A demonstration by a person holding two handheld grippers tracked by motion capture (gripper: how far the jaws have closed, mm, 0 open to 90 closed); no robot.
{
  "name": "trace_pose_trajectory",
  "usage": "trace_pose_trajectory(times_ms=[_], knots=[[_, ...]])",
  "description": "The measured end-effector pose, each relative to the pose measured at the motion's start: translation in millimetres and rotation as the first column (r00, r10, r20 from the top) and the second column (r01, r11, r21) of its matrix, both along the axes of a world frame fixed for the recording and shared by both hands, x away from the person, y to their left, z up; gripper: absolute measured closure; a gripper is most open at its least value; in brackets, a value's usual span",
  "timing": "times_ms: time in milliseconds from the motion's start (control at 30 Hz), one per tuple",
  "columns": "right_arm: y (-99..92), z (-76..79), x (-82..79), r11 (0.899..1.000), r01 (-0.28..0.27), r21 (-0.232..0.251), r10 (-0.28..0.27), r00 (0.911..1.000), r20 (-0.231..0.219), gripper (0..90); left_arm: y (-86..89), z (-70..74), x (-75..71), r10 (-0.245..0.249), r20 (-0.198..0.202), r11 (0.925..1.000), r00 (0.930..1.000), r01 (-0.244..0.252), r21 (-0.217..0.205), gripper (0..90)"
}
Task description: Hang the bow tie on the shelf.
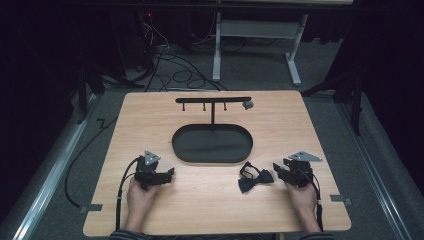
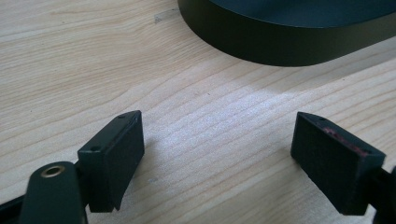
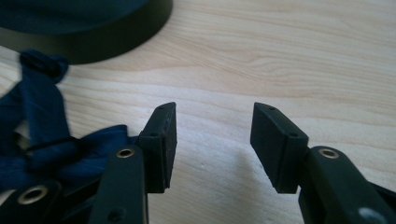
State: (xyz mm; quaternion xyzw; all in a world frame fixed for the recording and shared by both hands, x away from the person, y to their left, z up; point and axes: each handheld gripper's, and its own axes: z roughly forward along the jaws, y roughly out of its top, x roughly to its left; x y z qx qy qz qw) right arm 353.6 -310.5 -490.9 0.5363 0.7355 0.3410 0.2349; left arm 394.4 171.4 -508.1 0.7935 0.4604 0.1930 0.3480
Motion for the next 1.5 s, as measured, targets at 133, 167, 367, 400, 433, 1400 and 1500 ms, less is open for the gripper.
trace_pose_trajectory(times_ms=[133,167,367,400,433,1400,1500], knots=[[1.7,5.4,-3.0,0.999,-0.02,0.029,0.019,0.9998,0.007,54.3,0.2,0.0,0.1,0.0,0.001,1.0,1.0,0.0,0.0,17.7],[2.4,6.8,-4.0,0.999,-0.029,0.039,0.028,0.9995,0.012,54.7,0.6,0.0,0.1,0.002,-0.001,1.0,1.0,-0.002,-0.009,17.7],[10.0,17.7,-13.9,0.991,-0.089,0.097,0.087,0.9958,0.026,58.2,-0.1,-0.1,-0.1,-0.002,0.001,1.0,1.0,0.002,-0.001,17.6],[12.4,18.9,-14.9,0.989,-0.096,0.109,0.094,0.9952,0.027,58.9,-0.1,-0.1,-0.1,-0.002,0.001,1.0,1.0,0.002,-0.002,17.6],[14.5,20.3,-15.7,0.987,-0.106,0.117,0.104,0.9942,0.027,59.4,-0.1,-0.1,-0.1,-0.002,0.001,1.0,1.0,0.002,-0.001,17.5],[57.1,6.3,6.2,0.967,-0.233,0.102,0.239,0.969,-0.061,86.6,-0.1,0.0,-0.2,-0.001,-0.001,1.0,1.0,0.001,-0.001,17.5],[57.8,6.4,5.2,0.966,-0.24,0.098,0.246,0.9677,-0.056,90.0,-0.1,0.0,-0.2,-0.002,-0.001,1.0,1.0,0.002,-0.001,17.6]])
